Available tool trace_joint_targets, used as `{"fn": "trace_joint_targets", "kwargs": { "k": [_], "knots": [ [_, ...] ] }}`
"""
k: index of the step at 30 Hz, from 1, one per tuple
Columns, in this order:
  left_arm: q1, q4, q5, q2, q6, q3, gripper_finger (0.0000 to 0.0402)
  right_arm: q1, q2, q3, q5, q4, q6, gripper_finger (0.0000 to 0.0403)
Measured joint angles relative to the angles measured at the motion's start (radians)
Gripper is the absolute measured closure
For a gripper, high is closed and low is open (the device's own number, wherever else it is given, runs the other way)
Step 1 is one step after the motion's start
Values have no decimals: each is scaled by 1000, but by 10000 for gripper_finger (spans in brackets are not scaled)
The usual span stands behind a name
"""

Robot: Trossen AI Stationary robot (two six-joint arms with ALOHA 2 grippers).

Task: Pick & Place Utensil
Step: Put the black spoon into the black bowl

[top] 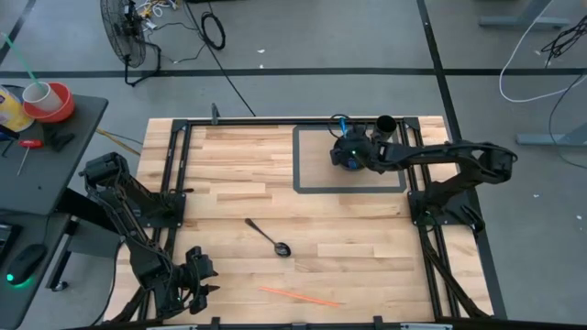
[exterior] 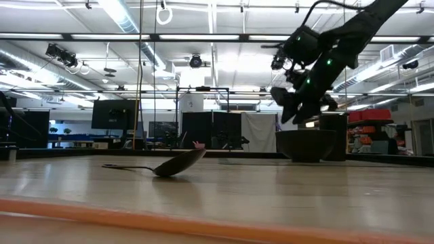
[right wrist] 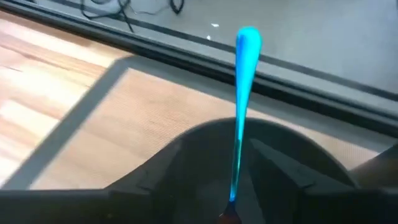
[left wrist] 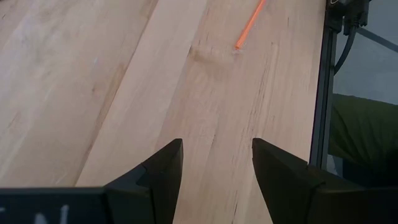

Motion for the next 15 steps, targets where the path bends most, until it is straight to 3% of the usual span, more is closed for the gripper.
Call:
{"fn": "trace_joint_targets", "kwargs": {
  "k": [8,15],
  "knots": [
    [0,0,0,0,0,0,204,172,-123,48,27,-41,-112,209],
    [0,0,0,0,0,0,204,430,-31,288,89,-169,-154,209]
  ]
}}
